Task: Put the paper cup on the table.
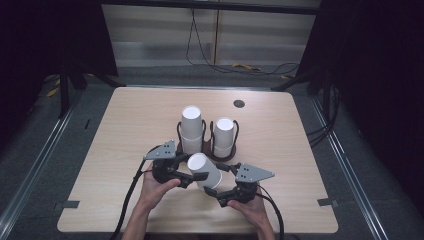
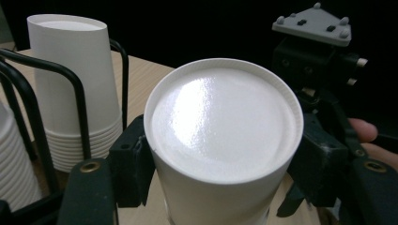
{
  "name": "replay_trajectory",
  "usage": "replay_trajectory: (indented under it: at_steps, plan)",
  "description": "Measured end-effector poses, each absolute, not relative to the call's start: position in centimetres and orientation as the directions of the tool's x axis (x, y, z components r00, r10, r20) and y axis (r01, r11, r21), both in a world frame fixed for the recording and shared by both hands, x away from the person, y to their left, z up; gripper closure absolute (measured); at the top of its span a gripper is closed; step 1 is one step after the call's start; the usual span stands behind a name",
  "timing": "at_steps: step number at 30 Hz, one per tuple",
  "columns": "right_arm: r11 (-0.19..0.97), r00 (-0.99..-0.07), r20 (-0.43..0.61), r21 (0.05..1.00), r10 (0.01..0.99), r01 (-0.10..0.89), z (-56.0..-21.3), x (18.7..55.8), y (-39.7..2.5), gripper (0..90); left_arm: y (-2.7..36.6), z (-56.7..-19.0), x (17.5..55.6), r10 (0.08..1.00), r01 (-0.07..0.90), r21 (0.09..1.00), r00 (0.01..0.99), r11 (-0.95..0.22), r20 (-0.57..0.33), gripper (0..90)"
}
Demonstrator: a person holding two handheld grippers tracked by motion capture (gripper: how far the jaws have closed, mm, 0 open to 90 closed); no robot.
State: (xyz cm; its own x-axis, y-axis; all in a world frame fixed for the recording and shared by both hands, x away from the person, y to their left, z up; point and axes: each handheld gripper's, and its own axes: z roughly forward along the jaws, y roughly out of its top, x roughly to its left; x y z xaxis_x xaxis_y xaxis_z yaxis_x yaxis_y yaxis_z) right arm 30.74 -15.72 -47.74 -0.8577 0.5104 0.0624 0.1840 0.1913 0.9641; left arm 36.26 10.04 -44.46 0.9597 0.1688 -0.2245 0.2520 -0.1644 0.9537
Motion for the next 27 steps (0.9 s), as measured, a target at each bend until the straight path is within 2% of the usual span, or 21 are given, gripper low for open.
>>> replay_trajectory:
  at_steps: [10,13,19,25,27]
  plan:
    - [0.180,-0.867,0.065,0.968,0.494,0.175,-48.10,31.09,-15.54,14.3,9.55,-44.61,35.97,0.148,0.259,0.956,0.960,-0.140,-0.239,32.3]
    - [0.187,-0.877,0.071,0.966,0.476,0.179,-48.33,31.22,-15.54,18.5,9.52,-44.54,35.88,0.145,0.258,0.956,0.960,-0.139,-0.239,32.3]
    - [0.184,-0.881,0.069,0.968,0.467,0.173,-48.36,31.35,-15.54,20.7,9.83,-44.81,36.01,0.147,0.270,0.955,0.957,-0.125,-0.252,31.9]
    - [0.205,-0.886,0.058,0.964,0.460,0.169,-48.22,31.30,-15.60,22.6,9.88,-44.86,35.85,0.136,0.248,0.959,0.964,-0.136,-0.229,30.2]
    - [0.204,-0.886,0.061,0.964,0.459,0.172,-48.15,31.28,-15.67,22.7,9.74,-44.86,35.83,0.146,0.237,0.959,0.966,-0.153,-0.215,25.8]
